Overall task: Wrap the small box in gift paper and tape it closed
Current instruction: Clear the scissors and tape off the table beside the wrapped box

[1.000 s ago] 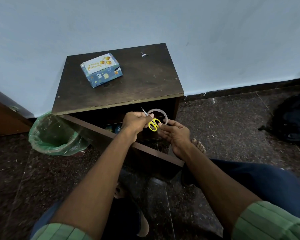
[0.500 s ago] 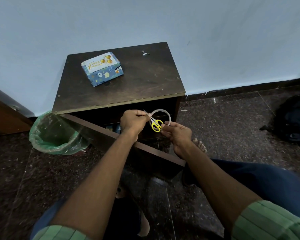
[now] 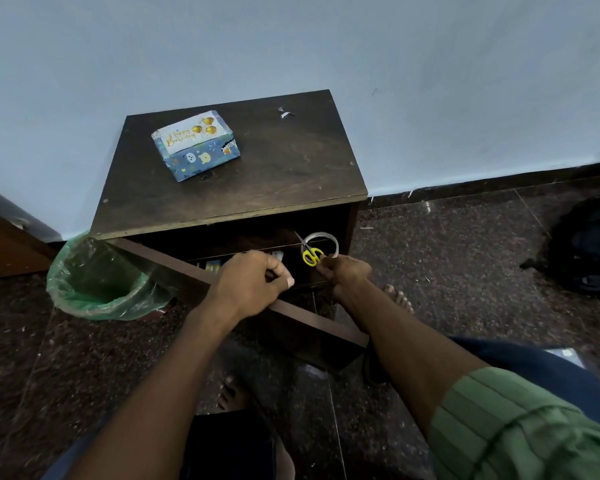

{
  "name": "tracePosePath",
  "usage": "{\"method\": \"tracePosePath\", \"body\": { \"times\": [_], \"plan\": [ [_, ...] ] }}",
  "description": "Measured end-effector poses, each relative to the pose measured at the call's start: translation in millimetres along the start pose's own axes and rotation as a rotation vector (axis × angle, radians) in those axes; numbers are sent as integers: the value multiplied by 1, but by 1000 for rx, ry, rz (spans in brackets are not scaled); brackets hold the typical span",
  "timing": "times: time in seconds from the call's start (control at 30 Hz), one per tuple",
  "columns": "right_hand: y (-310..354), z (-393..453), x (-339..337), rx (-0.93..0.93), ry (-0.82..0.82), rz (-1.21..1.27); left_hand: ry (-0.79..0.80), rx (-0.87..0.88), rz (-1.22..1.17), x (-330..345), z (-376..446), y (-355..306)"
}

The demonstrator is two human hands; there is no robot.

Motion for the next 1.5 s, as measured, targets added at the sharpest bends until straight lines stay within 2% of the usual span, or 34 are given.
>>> {"method": "tracePosePath", "body": {
  "times": [0.17, 0.3, 0.67, 0.87, 1.0, 1.23, 1.5],
  "plan": [
    [-15, 22, -1, 49, -32, 6, 0, 28, -43, 2, 1, 1],
    [-18, 31, 11, 56, 50, 49, 43, 28, -42, 3, 4, 1],
    [-9, 35, 26, 124, 184, 129, 36, 13, -25, 4, 9, 0],
    [-11, 24, 16, 146, 172, 42, 10, 90, -96, 4, 9, -3],
    [-8, 8, 5, 204, 178, 83, -99, 185, -122, 1, 4, -10],
    [19, -27, -22, 209, 218, 4, -322, 324, 26, 4, -5, -33],
    [54, -68, -42, -12, 172, -8, -296, 330, 323, 34, -19, -47]
  ]
}}
Point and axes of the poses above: each hand's wrist, its own z-axis towards the middle knuckle, its own x-axis out of the palm, y = z × x, the point moved 8 cm from there along z, towards the middle knuckle, and after that the axes turned 5 degrees about -z, right-handed, at the moved point
